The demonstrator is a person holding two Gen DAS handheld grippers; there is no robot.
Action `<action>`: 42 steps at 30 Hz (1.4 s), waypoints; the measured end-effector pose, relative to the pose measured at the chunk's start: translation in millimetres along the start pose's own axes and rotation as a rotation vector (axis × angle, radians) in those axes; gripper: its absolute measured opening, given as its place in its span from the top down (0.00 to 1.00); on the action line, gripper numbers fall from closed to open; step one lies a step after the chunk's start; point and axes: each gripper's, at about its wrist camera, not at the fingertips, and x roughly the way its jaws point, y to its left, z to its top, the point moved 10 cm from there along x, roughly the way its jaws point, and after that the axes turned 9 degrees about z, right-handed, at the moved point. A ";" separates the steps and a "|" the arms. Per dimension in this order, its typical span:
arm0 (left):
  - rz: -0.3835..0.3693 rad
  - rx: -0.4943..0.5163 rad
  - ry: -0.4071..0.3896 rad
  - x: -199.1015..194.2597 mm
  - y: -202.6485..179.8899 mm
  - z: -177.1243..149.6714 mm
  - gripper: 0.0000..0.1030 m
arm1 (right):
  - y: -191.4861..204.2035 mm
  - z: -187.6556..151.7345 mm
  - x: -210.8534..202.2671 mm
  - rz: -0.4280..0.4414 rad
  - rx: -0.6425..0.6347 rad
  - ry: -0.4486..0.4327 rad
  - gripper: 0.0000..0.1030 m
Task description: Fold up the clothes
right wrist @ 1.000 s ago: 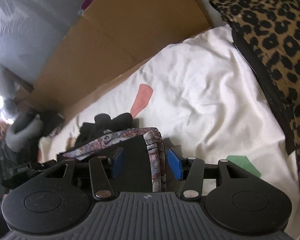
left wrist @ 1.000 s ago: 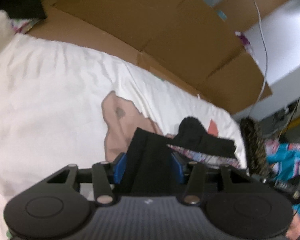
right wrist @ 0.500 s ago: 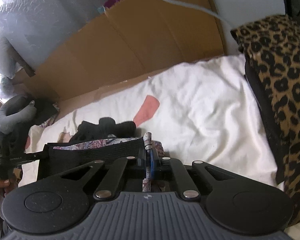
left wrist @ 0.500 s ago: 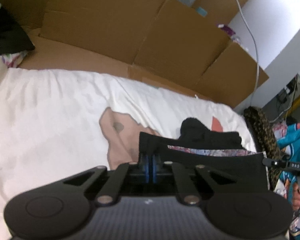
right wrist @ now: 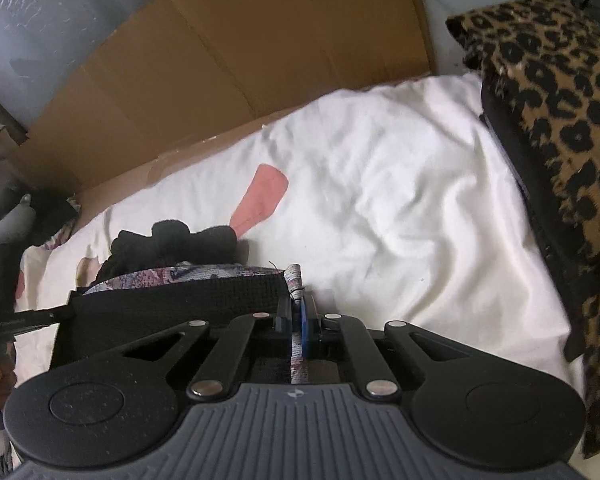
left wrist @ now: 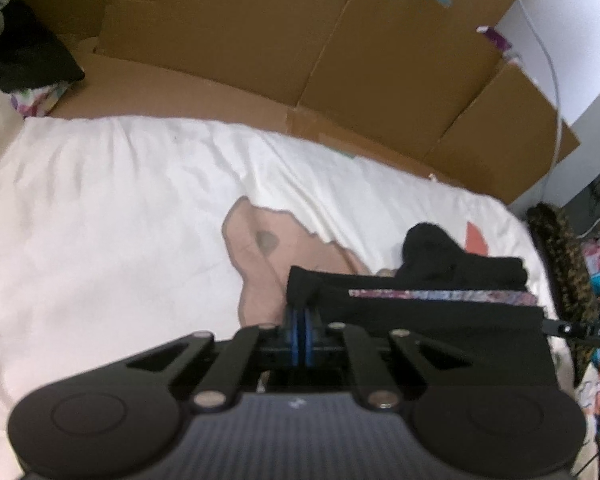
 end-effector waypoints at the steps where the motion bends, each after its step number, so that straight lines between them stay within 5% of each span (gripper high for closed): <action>1: 0.010 0.005 0.000 1.3 -0.1 -0.6 0.91 | -0.3 -1.1 1.2 0.010 0.011 0.003 0.95; 3: 0.029 0.014 -0.001 3.9 -0.2 -1.8 0.83 | -0.9 -3.3 3.4 0.029 0.032 0.009 0.91; 5: 0.048 0.023 -0.002 6.5 -0.3 -3.1 0.70 | -2.0 -5.6 4.2 0.052 0.039 0.011 0.60; 7: 0.055 0.042 -0.007 7.8 -1.5 -3.7 0.65 | -4.2 -6.3 5.1 0.050 0.030 0.007 0.53; 21: 0.077 0.189 -0.018 20.5 -23.2 -2.9 0.53 | 12.3 -8.2 33.1 0.030 -0.126 0.046 0.53; 24: 0.078 0.190 -0.013 21.4 -24.4 -3.4 0.53 | 16.9 -9.5 38.5 0.039 -0.152 0.058 0.61; 28: 0.083 0.205 -0.005 20.9 -27.0 -3.0 0.53 | 25.1 -10.6 40.5 0.047 -0.192 0.070 0.84; 30: 0.080 0.210 -0.004 20.8 -27.5 -2.6 0.58 | 28.1 -10.1 39.1 0.043 -0.205 0.072 0.89; 34: 0.023 0.197 0.014 16.8 -31.8 -3.0 0.92 | 27.9 -7.1 28.9 0.030 -0.199 0.052 0.93; 42: 0.024 0.117 -0.028 -7.4 -24.0 11.9 0.93 | 17.3 4.2 -8.6 0.022 -0.138 -0.020 0.95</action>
